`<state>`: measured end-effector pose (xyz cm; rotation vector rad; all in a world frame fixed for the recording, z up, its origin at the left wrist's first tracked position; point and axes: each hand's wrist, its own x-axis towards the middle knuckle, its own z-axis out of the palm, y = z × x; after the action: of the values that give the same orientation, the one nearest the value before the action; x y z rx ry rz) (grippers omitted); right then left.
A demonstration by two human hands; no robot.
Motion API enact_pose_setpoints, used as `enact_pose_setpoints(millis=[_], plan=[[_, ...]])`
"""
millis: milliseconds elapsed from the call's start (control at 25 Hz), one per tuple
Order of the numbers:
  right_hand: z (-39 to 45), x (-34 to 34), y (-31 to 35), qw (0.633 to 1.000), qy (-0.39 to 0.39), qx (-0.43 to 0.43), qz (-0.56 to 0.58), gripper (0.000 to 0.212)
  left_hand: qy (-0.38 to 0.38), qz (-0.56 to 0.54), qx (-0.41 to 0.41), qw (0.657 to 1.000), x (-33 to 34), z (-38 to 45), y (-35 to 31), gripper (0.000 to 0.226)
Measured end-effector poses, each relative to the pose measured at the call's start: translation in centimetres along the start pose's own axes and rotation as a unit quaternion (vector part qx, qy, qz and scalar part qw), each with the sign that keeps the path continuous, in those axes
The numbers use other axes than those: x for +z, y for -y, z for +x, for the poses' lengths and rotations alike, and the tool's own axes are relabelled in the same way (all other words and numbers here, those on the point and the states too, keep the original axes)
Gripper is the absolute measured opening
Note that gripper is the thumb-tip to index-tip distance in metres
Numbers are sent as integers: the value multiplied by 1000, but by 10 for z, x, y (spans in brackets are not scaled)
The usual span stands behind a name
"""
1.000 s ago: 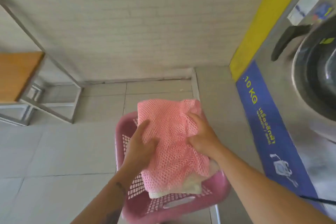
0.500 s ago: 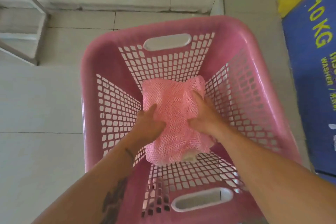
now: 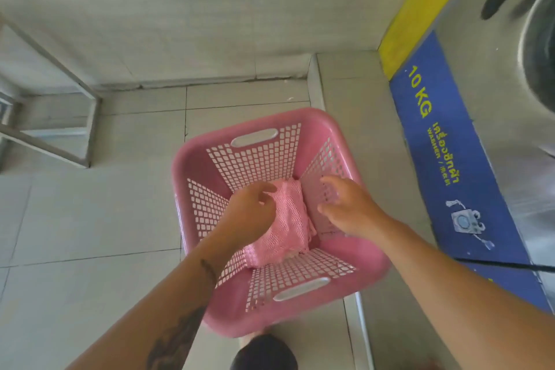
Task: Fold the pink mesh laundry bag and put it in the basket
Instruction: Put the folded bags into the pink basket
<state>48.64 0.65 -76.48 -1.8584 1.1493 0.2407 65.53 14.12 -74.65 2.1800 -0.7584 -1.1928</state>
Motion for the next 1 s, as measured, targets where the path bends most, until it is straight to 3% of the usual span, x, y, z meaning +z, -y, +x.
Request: enact_pose_setpoints(millis=[200, 400, 640, 1000], plan=[[-119, -117, 83, 999, -36, -13, -18, 67, 23, 41, 148, 988, -63, -94, -151, 28], [-255, -241, 135, 989, -135, -19, -49, 65, 42, 42, 284, 957, -92, -179, -305, 28], [-414, -342, 155, 955, -293, -14, -44, 57, 95, 47, 454, 885, -90, -273, -453, 25], [-605, -426, 153, 867, -483, 37, -116, 47, 160, 51, 651, 741, -34, -406, -593, 16]])
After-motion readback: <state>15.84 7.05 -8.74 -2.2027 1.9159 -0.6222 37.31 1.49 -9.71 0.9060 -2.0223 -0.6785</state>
